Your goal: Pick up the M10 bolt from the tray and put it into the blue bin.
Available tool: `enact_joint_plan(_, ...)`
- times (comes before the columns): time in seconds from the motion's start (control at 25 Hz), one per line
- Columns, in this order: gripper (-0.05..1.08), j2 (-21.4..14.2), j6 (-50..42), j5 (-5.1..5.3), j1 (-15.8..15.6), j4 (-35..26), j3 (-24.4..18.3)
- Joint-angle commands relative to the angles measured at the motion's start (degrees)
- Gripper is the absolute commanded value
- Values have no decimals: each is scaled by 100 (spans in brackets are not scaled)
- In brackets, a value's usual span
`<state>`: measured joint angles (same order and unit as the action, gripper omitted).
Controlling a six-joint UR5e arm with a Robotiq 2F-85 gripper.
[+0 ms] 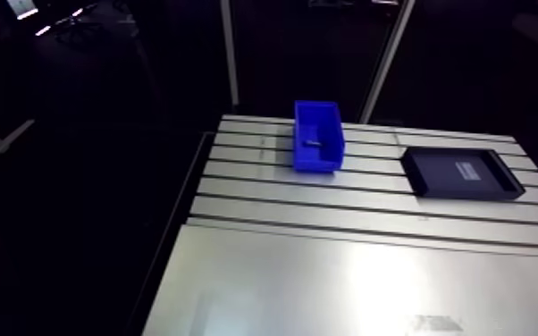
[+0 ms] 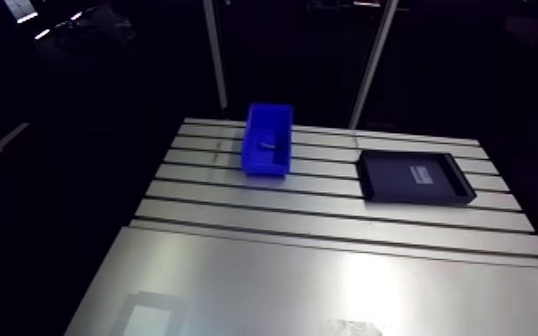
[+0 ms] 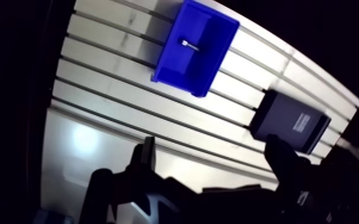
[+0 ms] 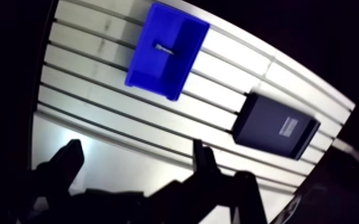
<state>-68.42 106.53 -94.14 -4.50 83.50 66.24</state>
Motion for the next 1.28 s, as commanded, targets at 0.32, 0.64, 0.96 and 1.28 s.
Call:
enact_joint_plan(0.32,1,-439,-1667,-65,609,-14,-19)
enact_joint_plan(0.64,1,-676,-1614,-83,617,-14,95)
enact_joint_plan(0.96,1,-773,-1605,-83,661,-31,113)
enact_joint_plan(1.28,1,-808,-1596,-83,670,-49,148)
